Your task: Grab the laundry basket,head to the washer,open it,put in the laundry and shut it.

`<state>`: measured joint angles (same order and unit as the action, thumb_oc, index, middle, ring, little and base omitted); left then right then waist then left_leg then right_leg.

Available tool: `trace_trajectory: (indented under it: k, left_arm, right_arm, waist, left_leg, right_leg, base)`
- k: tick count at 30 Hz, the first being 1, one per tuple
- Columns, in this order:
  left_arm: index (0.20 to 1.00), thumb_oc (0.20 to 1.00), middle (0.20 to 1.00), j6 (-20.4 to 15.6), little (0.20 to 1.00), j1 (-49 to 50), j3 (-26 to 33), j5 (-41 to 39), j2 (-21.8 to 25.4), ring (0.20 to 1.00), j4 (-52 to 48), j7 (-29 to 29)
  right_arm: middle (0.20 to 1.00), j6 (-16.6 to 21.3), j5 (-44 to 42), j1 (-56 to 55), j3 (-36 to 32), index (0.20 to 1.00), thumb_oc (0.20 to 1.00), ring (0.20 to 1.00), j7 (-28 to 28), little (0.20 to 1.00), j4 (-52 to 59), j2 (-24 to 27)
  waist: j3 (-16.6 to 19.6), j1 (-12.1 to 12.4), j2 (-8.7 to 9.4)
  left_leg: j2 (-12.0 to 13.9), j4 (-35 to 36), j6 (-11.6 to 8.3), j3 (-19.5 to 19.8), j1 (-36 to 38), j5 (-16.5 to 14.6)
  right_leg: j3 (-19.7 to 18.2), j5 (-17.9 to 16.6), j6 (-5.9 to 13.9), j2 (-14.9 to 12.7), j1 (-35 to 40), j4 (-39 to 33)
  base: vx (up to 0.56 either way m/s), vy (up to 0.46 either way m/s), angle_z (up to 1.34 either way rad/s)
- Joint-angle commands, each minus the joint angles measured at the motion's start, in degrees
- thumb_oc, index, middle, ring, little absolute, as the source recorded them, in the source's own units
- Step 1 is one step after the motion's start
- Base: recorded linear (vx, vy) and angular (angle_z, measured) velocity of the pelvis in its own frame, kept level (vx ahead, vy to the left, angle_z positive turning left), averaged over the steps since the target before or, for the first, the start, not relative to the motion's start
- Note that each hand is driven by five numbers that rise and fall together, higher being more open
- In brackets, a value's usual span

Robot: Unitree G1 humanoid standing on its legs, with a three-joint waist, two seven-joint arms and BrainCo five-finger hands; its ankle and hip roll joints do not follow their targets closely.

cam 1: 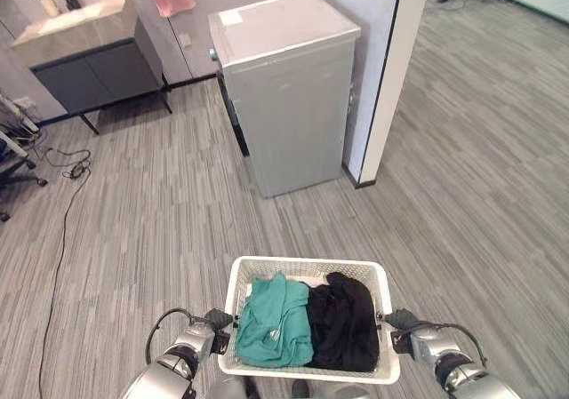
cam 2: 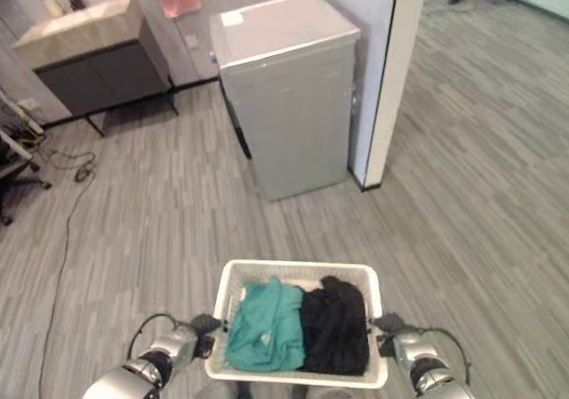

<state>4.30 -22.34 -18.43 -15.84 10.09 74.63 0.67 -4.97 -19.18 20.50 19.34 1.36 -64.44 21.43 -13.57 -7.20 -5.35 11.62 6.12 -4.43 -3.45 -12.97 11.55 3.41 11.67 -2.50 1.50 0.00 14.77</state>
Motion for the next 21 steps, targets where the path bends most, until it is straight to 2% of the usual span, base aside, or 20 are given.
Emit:
trace_trajectory:
  k: [1, 2, 3, 4, 6, 7, 8, 9, 11, 13, 14, 15, 17, 18, 20, 21]
  left_arm:
    - [0.200, 0.200, 0.200, -1.23, 0.200, -1.79, -1.03, -0.51, 3.07, 0.200, 1.63, 0.74]
    - [0.200, 0.200, 0.200, -1.14, 0.200, -1.22, -0.99, -0.31, 3.09, 0.200, 1.52, 0.68]
    - [0.200, 0.200, 0.200, -1.06, 0.200, -1.02, -1.34, -0.14, 3.23, 0.200, 1.09, 0.53]
    - [0.200, 0.200, 0.200, -1.16, 0.200, -0.87, -1.52, 0.09, 3.26, 0.200, 0.86, 0.69]
    - [0.200, 0.200, 0.200, -1.16, 0.200, -0.86, -1.53, 0.09, 3.27, 0.200, 0.86, 0.69]
    - [0.200, 0.200, 0.200, -1.37, 0.200, -0.97, -2.08, 0.45, 3.71, 0.200, 0.42, 0.72]
    - [0.200, 0.200, 0.200, -1.37, 0.200, -0.97, -2.07, 0.45, 3.69, 0.200, 0.42, 0.72]
    - [0.200, 0.200, 0.200, -1.59, 0.200, -0.91, -1.95, 0.45, 4.14, 0.200, -0.13, 0.92]
    - [0.200, 0.200, 0.200, -1.60, 0.200, -0.87, -1.70, 0.43, 4.76, 0.200, -0.25, 1.08]
    - [0.200, 0.200, 0.200, -1.55, 0.200, -0.69, -1.15, 0.68, 5.51, 0.200, -0.30, 1.07]
    - [0.200, 0.200, 0.200, -1.52, 0.200, -0.74, -0.69, 0.93, 6.23, 0.200, -0.15, 1.20]
    - [0.200, 0.200, 0.200, -1.39, 0.200, -0.79, -0.35, 0.94, 6.66, 0.200, -0.12, 1.47]
    - [0.200, 0.200, 0.200, -1.21, 0.200, -0.82, 0.14, 0.93, 7.38, 0.200, -0.08, 1.59]
    - [0.200, 0.200, 0.200, -1.19, 0.200, -0.91, 0.13, 0.95, 7.68, 0.200, -0.18, 1.28]
    - [0.200, 0.200, 0.200, -1.36, 0.200, -1.05, 0.32, 0.79, 7.52, 0.200, -0.23, 1.51]
    - [0.200, 0.200, 0.200, -1.43, 0.200, -1.24, 0.07, 1.04, 7.61, 0.200, -0.23, 1.31]
  right_arm:
    - [0.200, 1.96, 0.24, -3.56, 0.26, 0.200, 0.200, 0.200, 0.22, 0.200, 0.00, 0.14]
    - [0.200, 1.73, 1.09, -4.02, 0.34, 0.200, 0.200, 0.200, 0.64, 0.200, -0.01, 0.22]
    - [0.200, 1.29, 1.66, -4.41, 0.12, 0.200, 0.200, 0.200, 0.69, 0.200, 0.33, 0.23]
    - [0.200, 1.24, 1.79, -4.89, -0.29, 0.200, 0.200, 0.200, 0.65, 0.200, 0.31, 0.08]
    - [0.200, 1.23, 1.79, -4.91, -0.30, 0.200, 0.200, 0.200, 0.65, 0.200, 0.32, 0.07]
    - [0.200, 1.21, 1.62, -5.21, -0.99, 0.200, 0.200, 0.200, 0.98, 0.200, -0.01, -0.47]
    - [0.200, 1.21, 1.62, -5.21, -0.99, 0.200, 0.200, 0.200, 0.98, 0.200, -0.01, -0.45]
    - [0.200, 1.27, 2.20, -5.31, -1.19, 0.200, 0.200, 0.200, 1.26, 0.200, -0.31, -1.22]
    - [0.200, 1.25, 2.84, -4.53, -0.75, 0.200, 0.200, 0.200, 1.27, 0.200, -0.17, -2.03]
    - [0.200, 1.44, 2.78, -4.06, -0.73, 0.200, 0.200, 0.200, 1.19, 0.200, 0.45, -3.03]
    - [0.200, 1.54, 2.54, -3.65, -0.61, 0.200, 0.200, 0.200, 1.25, 0.200, 1.17, -3.60]
    - [0.200, 1.51, 2.68, -3.63, -0.45, 0.200, 0.200, 0.200, 1.23, 0.200, 1.48, -3.91]
    - [0.200, 1.74, 2.39, -3.74, -0.08, 0.200, 0.200, 0.200, 1.10, 0.200, 1.93, -4.33]
    - [0.200, 1.87, 1.89, -3.67, 0.23, 0.200, 0.200, 0.200, 1.13, 0.200, 2.37, -4.37]
    - [0.200, 1.98, 0.98, -3.78, 0.30, 0.200, 0.200, 0.200, 0.82, 0.200, 2.92, -4.48]
    - [0.200, 2.16, 0.54, -3.55, 0.57, 0.200, 0.200, 0.200, 0.83, 0.200, 3.26, -4.34]
  waist:
    - [5.33, -0.41, 4.02]
    - [6.19, -0.12, 3.05]
    - [7.04, -0.07, 2.68]
    - [7.46, 0.01, 2.38]
    - [7.49, 0.03, 2.45]
    - [7.85, 0.05, 3.18]
    - [7.97, 0.16, 3.02]
    - [8.31, 0.57, 3.51]
    - [7.79, 1.10, 3.51]
    - [6.94, 1.57, 3.21]
    - [6.18, 1.71, 3.09]
    - [5.67, 1.45, 2.86]
    - [5.28, 0.40, 2.83]
    - [5.37, -0.22, 2.78]
    - [5.18, -0.46, 2.76]
    - [5.07, -0.65, 2.75]
  left_leg:
    - [0.47, -1.12, -3.62, -5.33, 0.94, 1.59]
    - [0.95, -1.26, -3.67, -6.70, 3.24, 2.35]
    - [0.19, -1.82, -3.46, -6.23, 3.84, 2.84]
    - [-1.26, -5.09, -2.58, -5.80, 2.45, 2.19]
    - [-1.33, -5.17, -2.56, -5.84, 2.43, 2.12]
    - [-3.96, -11.00, -1.11, -7.06, 0.97, -0.69]
    - [-3.77, -11.00, -1.14, -7.09, 0.79, -0.64]
    - [-5.72, -12.61, 0.70, -9.23, 1.27, -3.55]
    - [-6.46, -11.65, 1.86, -11.09, 3.05, -4.79]
    - [-7.15, -10.05, 2.83, -13.11, 5.64, -5.97]
    - [-7.51, -9.14, 3.39, -14.14, 6.89, -6.40]
    - [-7.89, -8.60, 3.71, -14.35, 7.71, -6.73]
    - [-8.92, -7.78, 4.02, -13.57, 8.47, -7.03]
    - [-9.39, -7.22, 4.27, -12.97, 8.79, -7.03]
    - [-10.29, -6.14, 4.38, -12.50, 10.11, -7.39]
    - [-10.73, -5.72, 4.33, -12.51, 11.05, -7.79]
  right_leg:
    - [-4.78, -8.69, 5.98, -3.80, 9.85, -12.57]
    - [-5.92, -7.03, 6.43, -3.98, 11.88, -12.77]
    - [-6.30, -5.71, 6.78, -4.80, 13.23, -12.70]
    - [-7.02, -5.51, 7.54, -6.86, 13.30, -11.70]
    - [-7.03, -5.45, 7.56, -6.94, 13.29, -11.67]
    - [-7.85, -6.88, 9.06, -9.94, 12.64, -9.09]
    - [-7.96, -7.01, 9.02, -9.78, 12.41, -9.11]
    - [-8.71, -11.30, 10.32, -12.48, 10.30, -5.75]
    - [-9.12, -17.13, 10.50, -13.91, 6.97, -1.72]
    - [-5.09, -20.50, 10.27, -16.20, 4.07, 1.51]
    - [-1.82, -22.37, 10.12, -17.41, 2.45, 3.46]
    - [-0.14, -22.33, 10.17, -17.51, 1.50, 4.87]
    - [-2.88, -20.01, 10.31, -12.58, 0.05, 5.87]
    - [-5.48, -17.67, 9.64, -8.53, -1.92, 6.27]
    - [-4.19, -12.85, 8.88, -5.91, -2.15, 3.60]
    - [-3.47, -11.35, 8.09, -3.37, -4.04, 2.04]
  base:
    - [0.42, 0.225, -0.77]
    - [0.58, 0.358, -0.26]
    - [0.66, 0.545, -0.62]
    - [0.39, 0.386, -0.34]
    - [0.23, 0.249, -0.31]
    - [0.23, 0.242, -0.33]
    - [0.42, 0.486, -0.10]
    - [0.27, 0.350, -0.14]
    - [0.27, 0.402, -0.51]
    - [0.17, 0.370, -0.57]
    - [0.13, 0.373, -0.42]
    - [0.13, 0.355, -0.29]
    - [0.16, 0.248, 0.04]
    - [0.19, 0.209, 0.18]
    - [0.19, 0.190, 0.18]
    - [0.18, 0.151, 0.14]
